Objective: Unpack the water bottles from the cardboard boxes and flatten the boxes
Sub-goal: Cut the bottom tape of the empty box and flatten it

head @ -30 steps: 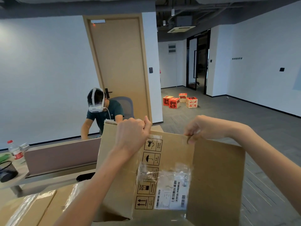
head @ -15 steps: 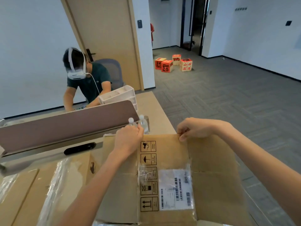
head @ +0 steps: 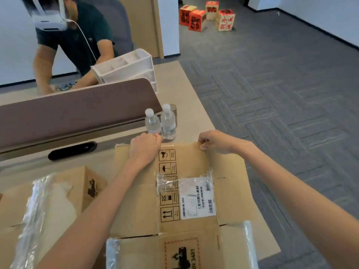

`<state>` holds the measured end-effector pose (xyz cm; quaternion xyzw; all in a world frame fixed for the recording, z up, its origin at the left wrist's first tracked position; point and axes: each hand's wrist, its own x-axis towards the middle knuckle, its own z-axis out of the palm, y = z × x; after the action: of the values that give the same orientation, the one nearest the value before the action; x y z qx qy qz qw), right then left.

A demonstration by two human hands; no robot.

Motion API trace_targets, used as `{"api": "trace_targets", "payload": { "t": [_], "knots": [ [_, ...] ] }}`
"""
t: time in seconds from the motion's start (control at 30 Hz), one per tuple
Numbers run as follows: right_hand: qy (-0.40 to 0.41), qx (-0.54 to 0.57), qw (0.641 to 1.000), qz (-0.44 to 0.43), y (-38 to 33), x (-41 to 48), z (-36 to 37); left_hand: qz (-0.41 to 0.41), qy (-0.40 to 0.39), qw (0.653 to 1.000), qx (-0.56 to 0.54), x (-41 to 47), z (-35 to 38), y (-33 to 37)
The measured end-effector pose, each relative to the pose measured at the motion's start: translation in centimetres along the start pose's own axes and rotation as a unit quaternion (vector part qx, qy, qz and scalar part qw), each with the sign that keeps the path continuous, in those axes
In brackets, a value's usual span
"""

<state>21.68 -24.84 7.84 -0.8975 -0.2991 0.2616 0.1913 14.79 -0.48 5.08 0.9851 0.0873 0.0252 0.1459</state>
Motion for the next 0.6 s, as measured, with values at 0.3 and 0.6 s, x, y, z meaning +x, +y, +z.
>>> {"api": "trace_targets", "payload": {
  "t": [0.3, 0.6],
  "knots": [
    [0.053, -0.040, 0.998, 0.000, 1.4, 8.8, 6.0, -0.074, -0.086, 0.993, -0.021, 4.0, 6.6, -6.6],
    [0.070, -0.089, 0.992, 0.052, 2.9, 10.8, 11.2, -0.036, -0.085, 0.993, -0.079, 4.3, 11.3, -10.1]
  ]
}}
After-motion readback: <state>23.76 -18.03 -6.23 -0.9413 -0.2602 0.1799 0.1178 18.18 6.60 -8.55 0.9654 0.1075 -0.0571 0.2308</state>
